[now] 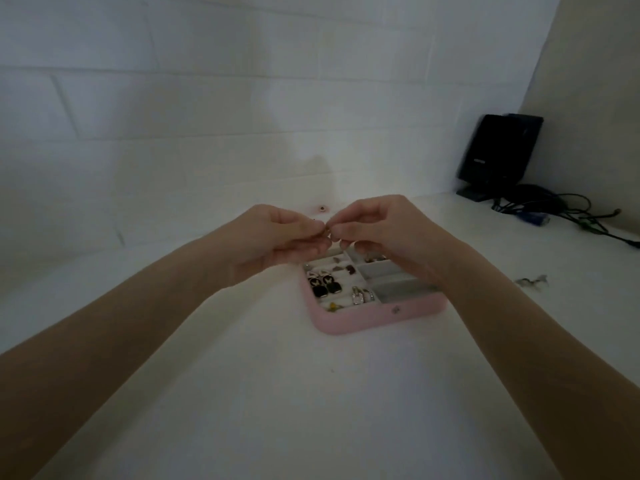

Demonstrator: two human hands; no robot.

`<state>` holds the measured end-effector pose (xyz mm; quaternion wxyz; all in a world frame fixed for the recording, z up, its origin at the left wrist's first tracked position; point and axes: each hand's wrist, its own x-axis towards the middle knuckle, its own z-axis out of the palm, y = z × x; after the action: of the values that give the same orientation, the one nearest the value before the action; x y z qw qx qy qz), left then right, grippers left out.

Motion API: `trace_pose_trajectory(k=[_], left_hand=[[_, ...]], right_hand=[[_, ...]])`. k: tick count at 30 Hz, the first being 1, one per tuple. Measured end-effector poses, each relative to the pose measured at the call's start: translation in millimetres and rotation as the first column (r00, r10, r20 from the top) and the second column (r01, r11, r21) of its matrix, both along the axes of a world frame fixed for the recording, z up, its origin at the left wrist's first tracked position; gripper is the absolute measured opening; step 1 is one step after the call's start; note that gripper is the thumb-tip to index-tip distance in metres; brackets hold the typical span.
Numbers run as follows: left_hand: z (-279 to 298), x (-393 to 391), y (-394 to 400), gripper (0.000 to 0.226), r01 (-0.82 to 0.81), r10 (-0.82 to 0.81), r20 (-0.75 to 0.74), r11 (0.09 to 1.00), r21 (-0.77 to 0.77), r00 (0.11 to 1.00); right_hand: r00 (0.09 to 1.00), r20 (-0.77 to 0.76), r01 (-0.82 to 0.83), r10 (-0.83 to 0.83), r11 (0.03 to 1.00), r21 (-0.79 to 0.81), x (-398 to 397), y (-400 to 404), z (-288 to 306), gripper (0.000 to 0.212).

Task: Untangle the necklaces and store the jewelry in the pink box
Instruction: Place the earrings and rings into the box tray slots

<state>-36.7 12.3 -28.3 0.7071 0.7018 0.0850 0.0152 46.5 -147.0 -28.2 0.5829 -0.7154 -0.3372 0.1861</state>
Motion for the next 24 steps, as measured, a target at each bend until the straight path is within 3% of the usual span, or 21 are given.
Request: trace_pose_trajectory(k=[4, 9, 17, 24], left_hand=[[-7, 4, 2, 0.011, -0.014, 0.012, -0.014, 0.99, -0.143, 1.0], [-12, 7, 2, 0.014, -0.094, 0.094, 0.076, 0.996, -0.007, 0.993], [-17, 5, -2, 0.011, -0.136, 0.129, 0.136, 0.99, 0.046, 0.982], [-18, 4, -4, 0.007, -0.16, 0.115, 0.207, 0.963, 0.216, 0.972]], right_hand=[[0.996, 0.085, -0.011, 0.013, 1.0, -0.025, 0, 3, -3, 0.012], [0.992, 0.1, 0.078, -0.076, 0.997, -0.02, 6, 1, -3, 0.008], [1.0, -0.005, -0.013, 0.013, 1.0, -0.008, 7, 0, -3, 0.015], [0.997, 0.074, 0.029, -0.026, 0.998, -0.05, 4, 4, -6, 0.011]])
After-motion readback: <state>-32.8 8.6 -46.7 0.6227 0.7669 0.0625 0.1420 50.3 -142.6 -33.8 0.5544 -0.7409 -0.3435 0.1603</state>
